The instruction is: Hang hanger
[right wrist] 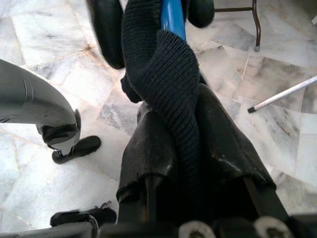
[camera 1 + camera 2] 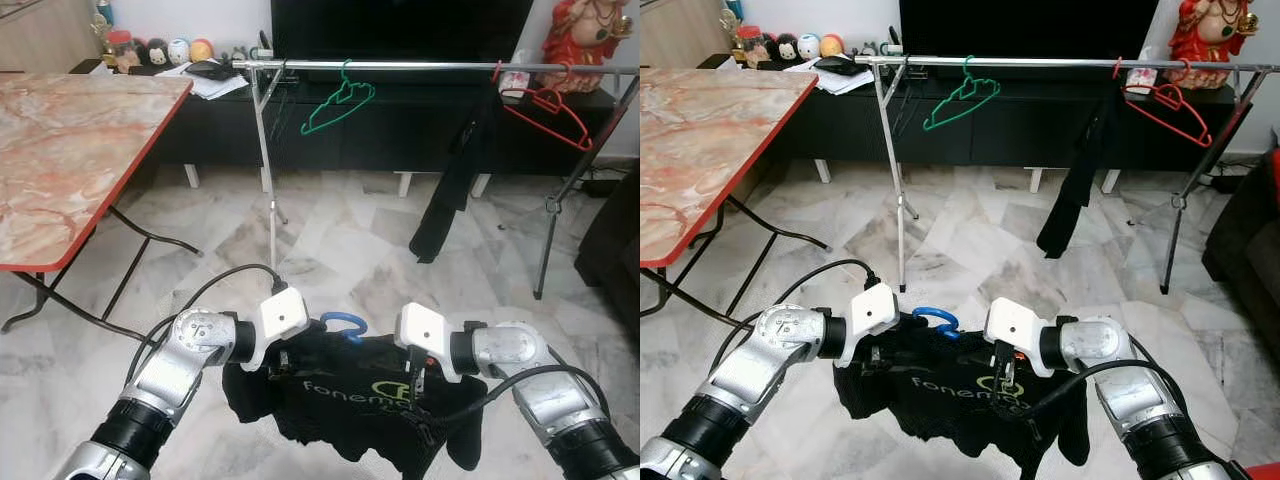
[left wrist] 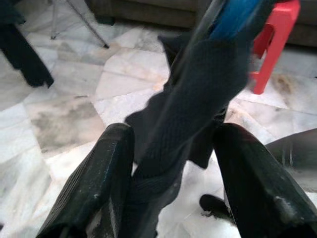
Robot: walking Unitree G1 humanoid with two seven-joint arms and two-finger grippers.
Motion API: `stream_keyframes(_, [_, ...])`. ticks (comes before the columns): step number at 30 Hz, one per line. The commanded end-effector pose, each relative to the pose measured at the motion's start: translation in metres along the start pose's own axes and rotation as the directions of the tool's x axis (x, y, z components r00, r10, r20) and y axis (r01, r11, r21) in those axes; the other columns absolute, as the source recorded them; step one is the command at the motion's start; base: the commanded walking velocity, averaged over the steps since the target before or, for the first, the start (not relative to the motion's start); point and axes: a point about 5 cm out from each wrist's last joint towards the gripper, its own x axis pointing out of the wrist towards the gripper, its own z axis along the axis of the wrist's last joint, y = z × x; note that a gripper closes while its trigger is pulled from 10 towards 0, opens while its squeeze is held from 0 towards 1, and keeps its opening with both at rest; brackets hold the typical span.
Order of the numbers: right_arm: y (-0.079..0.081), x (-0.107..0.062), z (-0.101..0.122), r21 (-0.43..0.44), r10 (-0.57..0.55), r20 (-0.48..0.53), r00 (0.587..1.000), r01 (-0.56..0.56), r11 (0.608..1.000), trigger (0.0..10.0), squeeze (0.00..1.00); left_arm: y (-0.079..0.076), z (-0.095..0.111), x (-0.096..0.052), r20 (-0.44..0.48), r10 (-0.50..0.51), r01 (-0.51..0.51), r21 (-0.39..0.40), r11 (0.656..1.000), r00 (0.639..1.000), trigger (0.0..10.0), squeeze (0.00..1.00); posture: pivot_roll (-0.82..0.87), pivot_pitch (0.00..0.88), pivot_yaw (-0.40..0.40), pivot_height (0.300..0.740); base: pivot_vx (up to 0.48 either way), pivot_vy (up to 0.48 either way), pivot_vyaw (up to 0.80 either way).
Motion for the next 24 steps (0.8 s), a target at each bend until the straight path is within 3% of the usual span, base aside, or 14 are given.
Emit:
stream_keyframes(1, [-0.006, -0.007, 0.018, -0.05, -0.028, 0.076, 0.997, 0.032, 0.998, 10.0, 0.0, 0.001, -0.007, 0.001, -0.032, 0.02, -0.02, -0.005, 1.0, 0.999, 10.0, 0.0, -0.08, 0.0, -0.011, 0.74, 0.0, 0.0, 0.0])
stream_keyframes(13, [-0.004, -0.007, 0.016, -0.043, -0.014, 0.069, 0.998, 0.017, 0.999, 10.0, 0.0, 0.006, -0.006, -0.001, -0.022, 0.037, -0.037, 0.003, 0.999, 0.999, 10.0, 0.0, -0.08, 0.0, -0.01, 0.74, 0.0, 0.0, 0.0])
stream_keyframes(15, [-0.003, -0.006, 0.017, -0.042, -0.011, 0.07, 0.997, 0.014, 0.999, 10.0, 0.0, 0.006, -0.004, 0.0, -0.005, 0.04, -0.04, 0.0, 0.999, 0.999, 8.5, 0.0, -0.08, 0.0, -0.01, 0.74, 0.0, 0.0, 0.0])
stream_keyframes(18, [-0.003, -0.006, 0.017, -0.041, -0.007, 0.071, 0.997, 0.01, 0.999, 10.0, 0.0, 0.007, -0.001, -0.001, 0.018, 0.041, -0.041, -0.005, 0.999, 0.999, 7.9, 0.0, -0.08, 0.0, -0.01, 0.74, 0.0, 0.0, 0.0])
stream_keyframes(19, [-0.002, -0.005, 0.016, -0.041, -0.005, 0.069, 0.998, 0.007, 0.999, 10.0, 0.0, 0.007, 0.0, -0.001, 0.021, 0.034, -0.034, -0.003, 0.999, 0.999, 6.1, 0.0, -0.08, 0.0, -0.01, 0.74, 0.0, 0.0, 0.0])
stream_keyframes(20, [-0.002, -0.005, 0.016, -0.041, -0.003, 0.068, 0.998, 0.006, 0.999, 10.0, 0.0, 0.006, 0.001, -0.001, 0.02, 0.025, -0.025, 0.0, 1.0, 0.999, 4.9, 0.0, -0.08, 0.0, -0.01, 0.74, 0.0, 0.0, 0.0])
stream_keyframes(21, [-0.002, -0.005, 0.016, -0.04, -0.002, 0.069, 0.998, 0.005, 0.999, 10.0, 0.0, 0.006, 0.001, -0.001, 0.023, 0.02, -0.02, -0.001, 1.0, 1.0, 4.6, 0.0, -0.08, 0.0, -0.01, 0.74, 0.0, 0.0, 0.0])
stream_keyframes(22, [-0.002, -0.005, 0.016, -0.04, -0.001, 0.069, 0.998, 0.004, 0.999, 10.0, 0.0, 0.005, 0.002, 0.0, 0.028, 0.012, -0.012, -0.004, 1.0, 1.0, 2.8, 0.0, -0.08, 0.0, -0.011, 0.74, 0.0, 0.0, 0.0])
stream_keyframes(23, [-0.002, -0.005, 0.016, -0.04, 0.0, 0.069, 0.998, 0.003, 0.999, 10.0, 0.0, 0.004, 0.002, 0.0, 0.031, 0.009, -0.009, -0.004, 1.0, 0.999, 2.8, 0.0, -0.08, 0.0, -0.011, 0.74, 0.0, 0.0, 0.0])
stream_keyframes(24, [-0.002, -0.005, 0.016, -0.039, 0.0, 0.07, 0.998, 0.002, 0.999, 10.0, 0.0, 0.003, 0.003, 0.0, 0.037, 0.003, -0.003, -0.008, 1.0, 0.999, 0.0, 0.0, -0.08, 0.0, -0.011, 0.74, 0.0, 0.0, 0.0])
